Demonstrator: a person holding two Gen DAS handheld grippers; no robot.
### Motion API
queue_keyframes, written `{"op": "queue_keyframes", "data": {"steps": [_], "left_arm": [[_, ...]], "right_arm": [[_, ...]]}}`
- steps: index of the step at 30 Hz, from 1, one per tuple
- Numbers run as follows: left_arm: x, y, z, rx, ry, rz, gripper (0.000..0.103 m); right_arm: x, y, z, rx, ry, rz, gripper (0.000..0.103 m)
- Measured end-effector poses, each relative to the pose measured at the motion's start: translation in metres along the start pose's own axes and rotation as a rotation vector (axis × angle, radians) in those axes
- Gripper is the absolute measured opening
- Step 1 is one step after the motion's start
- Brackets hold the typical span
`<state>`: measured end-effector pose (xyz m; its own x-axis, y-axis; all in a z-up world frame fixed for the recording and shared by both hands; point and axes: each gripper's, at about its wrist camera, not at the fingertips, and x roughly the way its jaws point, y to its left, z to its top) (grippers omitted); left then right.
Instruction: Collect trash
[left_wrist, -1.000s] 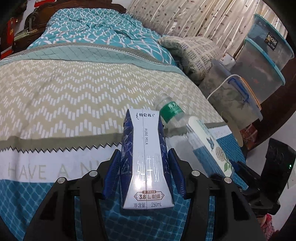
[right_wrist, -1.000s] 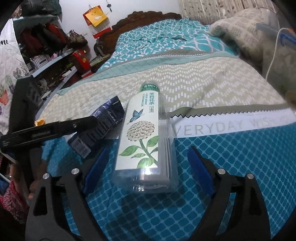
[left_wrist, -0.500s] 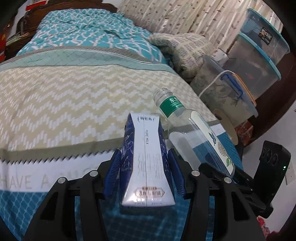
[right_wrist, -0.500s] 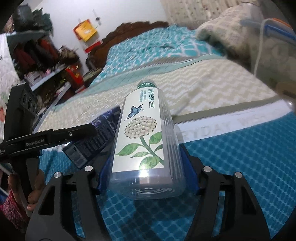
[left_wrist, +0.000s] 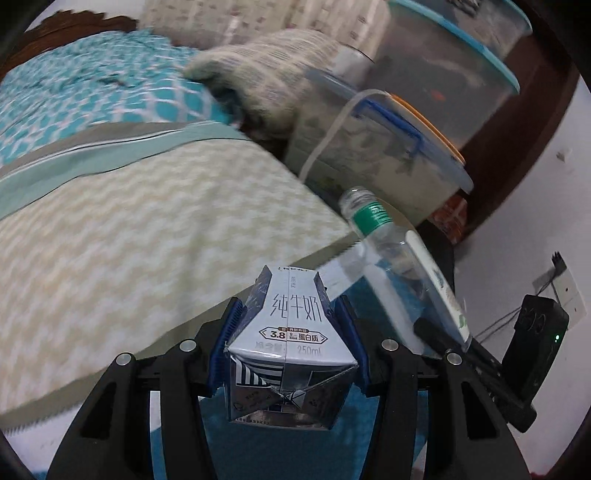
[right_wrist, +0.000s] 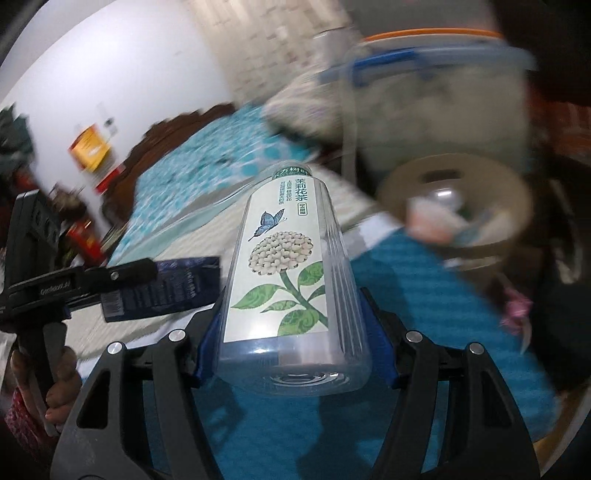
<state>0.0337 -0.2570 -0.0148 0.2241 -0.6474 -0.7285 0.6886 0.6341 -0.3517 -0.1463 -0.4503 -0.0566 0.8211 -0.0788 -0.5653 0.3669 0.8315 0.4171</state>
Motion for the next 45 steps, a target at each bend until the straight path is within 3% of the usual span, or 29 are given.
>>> {"op": "queue_keyframes", "data": {"steps": [7,15,16,17,18,20,22,28,32,38,45], "left_arm": [[0.07,-0.073,0.056,0.073,0.043,-0.063,0.049],[0.159,-0.146,0.1,0.177,0.099,-0.065,0.05],[0.171,-0.152,0.103,0.183,0.103,-0.061,0.052],[0.186,-0.156,0.105,0.186,0.123,-0.062,0.075],[0.197,-0.157,0.105,0.184,0.141,-0.048,0.086],[0.211,-0.155,0.106,0.169,0.161,-0.017,0.082],[0.207,-0.147,0.108,0.145,0.167,-0.037,0.08],[0.15,-0.114,0.102,0.126,0.075,-0.052,0.081],[0.107,-0.087,0.076,0.123,0.047,-0.042,0.081],[0.049,-0.048,0.022,0.154,-0.007,0.079,0.081],[0.005,-0.007,-0.03,0.117,-0.029,0.19,0.082]], "right_arm": [[-0.003,-0.089,0.036,0.111,-0.01,-0.12,0.067],[0.023,-0.141,0.059,0.207,0.023,-0.179,0.067],[0.03,-0.146,0.063,0.224,0.026,-0.183,0.068],[0.038,-0.149,0.066,0.24,0.04,-0.19,0.07],[0.043,-0.15,0.066,0.249,0.056,-0.188,0.072],[0.051,-0.149,0.07,0.259,0.059,-0.161,0.079],[0.049,-0.141,0.07,0.219,0.035,-0.172,0.082],[0.035,-0.121,0.062,0.149,-0.028,-0.155,0.082],[0.019,-0.103,0.048,0.137,-0.086,-0.155,0.082],[-0.011,-0.054,0.02,0.11,-0.173,-0.103,0.082],[-0.004,0.01,-0.016,0.085,-0.106,0.002,0.082]]}}
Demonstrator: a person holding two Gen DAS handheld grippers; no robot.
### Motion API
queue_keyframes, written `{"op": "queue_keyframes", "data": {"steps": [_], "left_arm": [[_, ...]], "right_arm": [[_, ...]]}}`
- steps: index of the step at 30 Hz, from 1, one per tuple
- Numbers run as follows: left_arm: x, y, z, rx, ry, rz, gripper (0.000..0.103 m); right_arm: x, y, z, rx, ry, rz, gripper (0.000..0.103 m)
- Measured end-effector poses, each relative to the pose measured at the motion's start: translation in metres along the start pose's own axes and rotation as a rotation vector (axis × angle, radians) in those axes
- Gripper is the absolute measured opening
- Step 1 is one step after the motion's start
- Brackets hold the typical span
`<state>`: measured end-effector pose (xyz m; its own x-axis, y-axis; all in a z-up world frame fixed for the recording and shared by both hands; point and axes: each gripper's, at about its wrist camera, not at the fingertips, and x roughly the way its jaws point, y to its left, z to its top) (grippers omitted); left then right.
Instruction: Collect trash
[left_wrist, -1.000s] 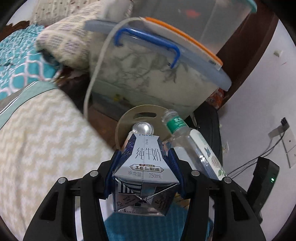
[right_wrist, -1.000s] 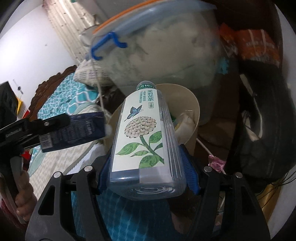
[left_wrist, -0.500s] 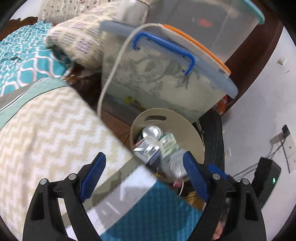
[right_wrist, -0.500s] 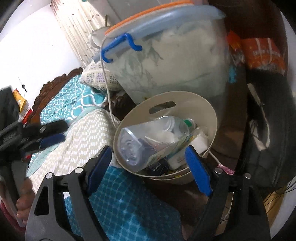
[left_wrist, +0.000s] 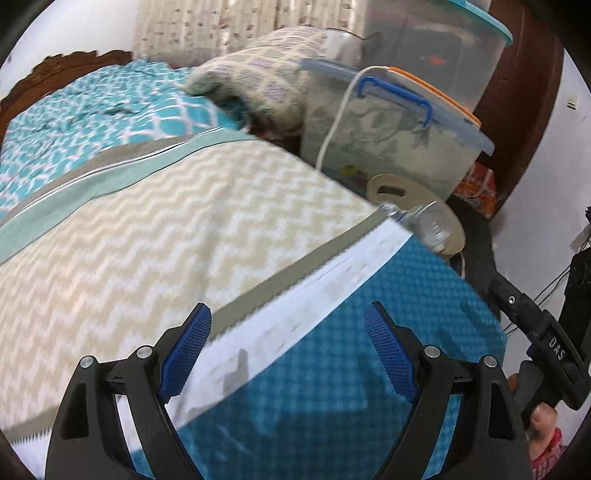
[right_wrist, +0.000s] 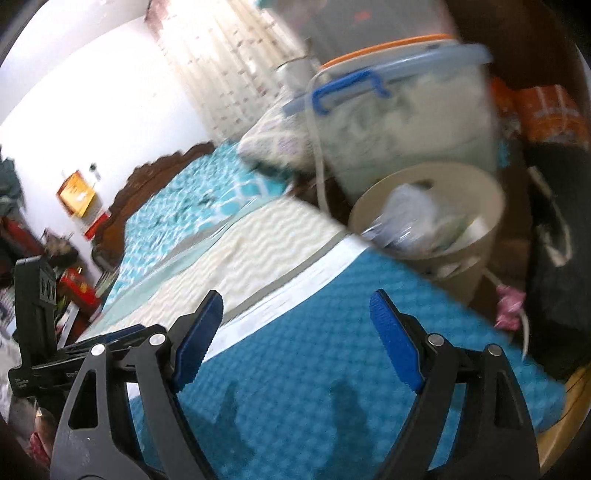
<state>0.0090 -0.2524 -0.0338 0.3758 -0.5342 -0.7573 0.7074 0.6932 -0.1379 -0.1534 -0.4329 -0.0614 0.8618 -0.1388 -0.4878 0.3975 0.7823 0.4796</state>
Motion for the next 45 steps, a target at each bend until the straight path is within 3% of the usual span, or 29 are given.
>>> {"op": "queue_keyframes", "data": {"steps": [5,12,22,33,45], "left_arm": [[-0.026,0.012,-0.019,-0.016,-0.038,0.042,0.087],[-0.053,0.01,-0.034,0.014,-0.096,0.086,0.094],[-0.069,0.011,-0.043,0.019,-0.112,0.124,0.094],[-0.081,0.016,-0.042,0.027,-0.134,0.184,0.094],[-0.098,-0.001,-0.036,0.064,-0.211,0.232,0.094]], "right_arm": [[-0.005,0.026,-0.016,0.001,0.042,0.029,0.082],[-0.029,0.041,-0.028,0.029,0.028,-0.003,0.084],[-0.057,0.053,-0.04,0.078,-0.005,-0.102,0.099],[-0.069,0.069,-0.04,0.097,-0.026,-0.142,0.099],[-0.085,0.069,-0.039,0.118,-0.021,-0.179,0.099]]}}
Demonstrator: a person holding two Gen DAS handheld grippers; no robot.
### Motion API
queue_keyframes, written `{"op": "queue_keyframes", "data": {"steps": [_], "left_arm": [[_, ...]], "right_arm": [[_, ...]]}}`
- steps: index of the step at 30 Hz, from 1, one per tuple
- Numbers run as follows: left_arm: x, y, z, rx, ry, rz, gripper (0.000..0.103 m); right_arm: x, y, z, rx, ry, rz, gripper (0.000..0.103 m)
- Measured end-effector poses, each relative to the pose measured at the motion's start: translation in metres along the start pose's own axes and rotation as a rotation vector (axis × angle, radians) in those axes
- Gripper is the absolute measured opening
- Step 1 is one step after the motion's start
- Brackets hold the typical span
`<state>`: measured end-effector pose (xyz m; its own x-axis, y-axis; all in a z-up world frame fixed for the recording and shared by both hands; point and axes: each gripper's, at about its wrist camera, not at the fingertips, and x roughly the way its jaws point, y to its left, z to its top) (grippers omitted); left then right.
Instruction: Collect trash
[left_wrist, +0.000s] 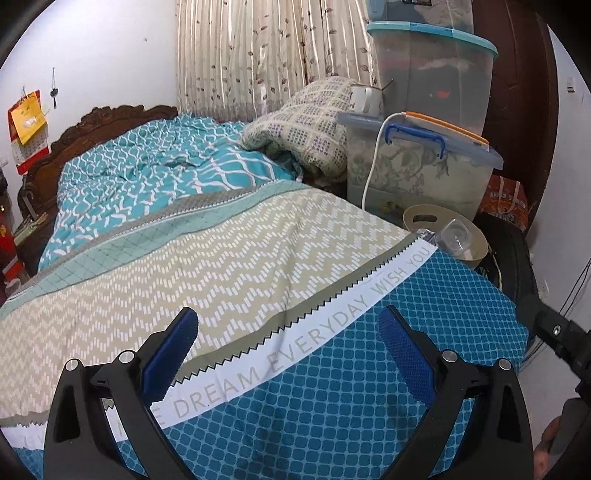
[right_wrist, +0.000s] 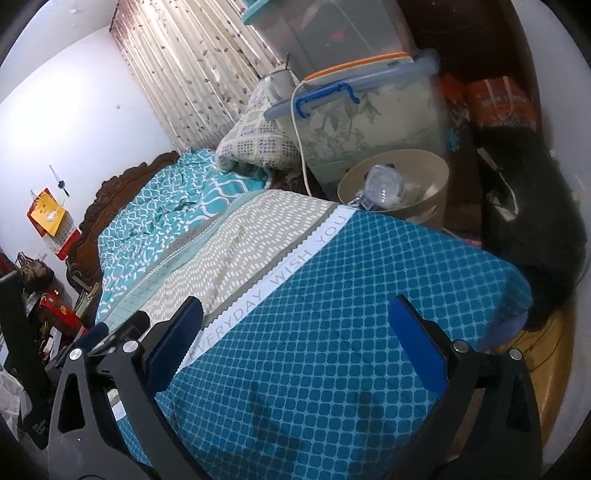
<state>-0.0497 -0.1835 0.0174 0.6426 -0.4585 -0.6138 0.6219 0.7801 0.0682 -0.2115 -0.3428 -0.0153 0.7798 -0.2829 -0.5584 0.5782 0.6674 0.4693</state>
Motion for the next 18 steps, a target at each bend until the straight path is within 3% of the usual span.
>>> {"op": "queue_keyframes", "data": {"steps": [7,18], "left_arm": [[-0.013,-0.012,0.011,0.019,-0.049,0.017,0.094],[-0.022,-0.026,0.02,0.048,-0.049,0.005,0.094]], "right_arm": [[-0.015,-0.006,0.003,0.003,-0.032,-0.008,0.1],[-0.019,-0.013,0.003,0.016,-0.049,-0.006,0.1]]}}
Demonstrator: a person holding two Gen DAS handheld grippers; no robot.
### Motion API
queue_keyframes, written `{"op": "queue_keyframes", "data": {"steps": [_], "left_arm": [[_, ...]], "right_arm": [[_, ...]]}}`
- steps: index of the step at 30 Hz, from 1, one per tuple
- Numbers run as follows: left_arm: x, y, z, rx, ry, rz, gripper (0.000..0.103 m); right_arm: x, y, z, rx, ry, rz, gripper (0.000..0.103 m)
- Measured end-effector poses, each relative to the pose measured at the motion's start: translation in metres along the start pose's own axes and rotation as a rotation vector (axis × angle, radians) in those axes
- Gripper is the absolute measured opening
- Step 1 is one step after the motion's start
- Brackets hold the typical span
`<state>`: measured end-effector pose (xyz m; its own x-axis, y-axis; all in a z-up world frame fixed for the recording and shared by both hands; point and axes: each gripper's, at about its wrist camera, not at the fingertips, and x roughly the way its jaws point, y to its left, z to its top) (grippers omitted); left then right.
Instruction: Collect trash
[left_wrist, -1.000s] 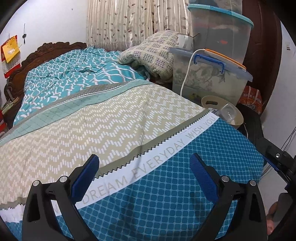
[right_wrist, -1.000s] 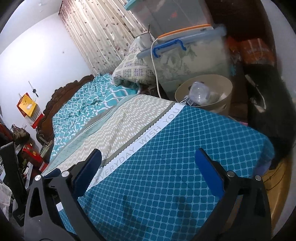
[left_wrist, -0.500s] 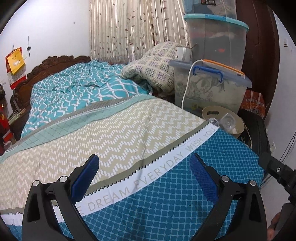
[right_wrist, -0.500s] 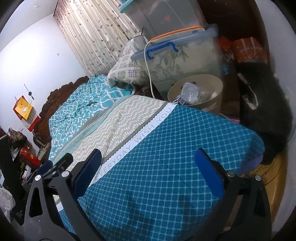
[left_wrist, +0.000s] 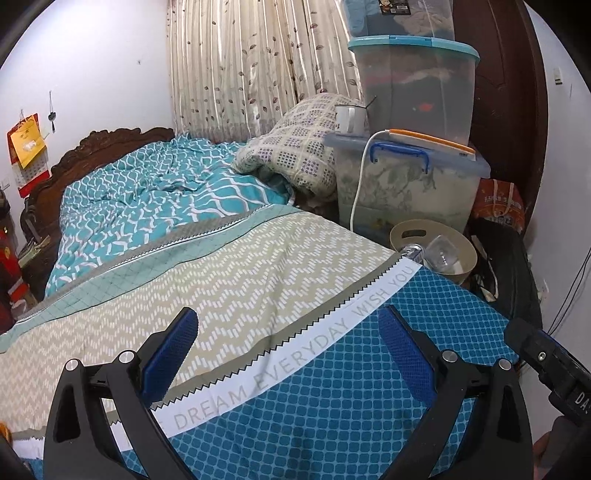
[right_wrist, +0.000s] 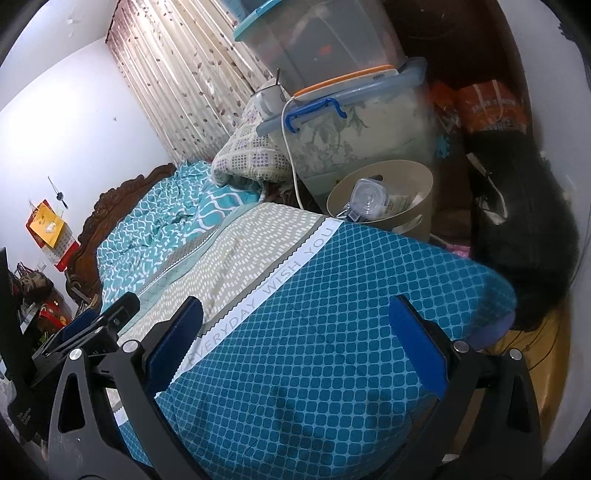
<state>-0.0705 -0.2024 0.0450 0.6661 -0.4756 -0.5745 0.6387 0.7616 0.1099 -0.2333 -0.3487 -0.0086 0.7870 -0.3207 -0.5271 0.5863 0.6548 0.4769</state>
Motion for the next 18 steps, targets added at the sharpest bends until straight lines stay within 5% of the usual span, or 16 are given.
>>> {"op": "queue_keyframes", "data": {"steps": [18], "left_arm": [[0.0001,-0.0041,-0.0051,0.018,0.029,-0.006,0.094]], "right_arm": [[0.0001,0.0018,-0.0013,0.001,0.01,0.006,0.1]]}}
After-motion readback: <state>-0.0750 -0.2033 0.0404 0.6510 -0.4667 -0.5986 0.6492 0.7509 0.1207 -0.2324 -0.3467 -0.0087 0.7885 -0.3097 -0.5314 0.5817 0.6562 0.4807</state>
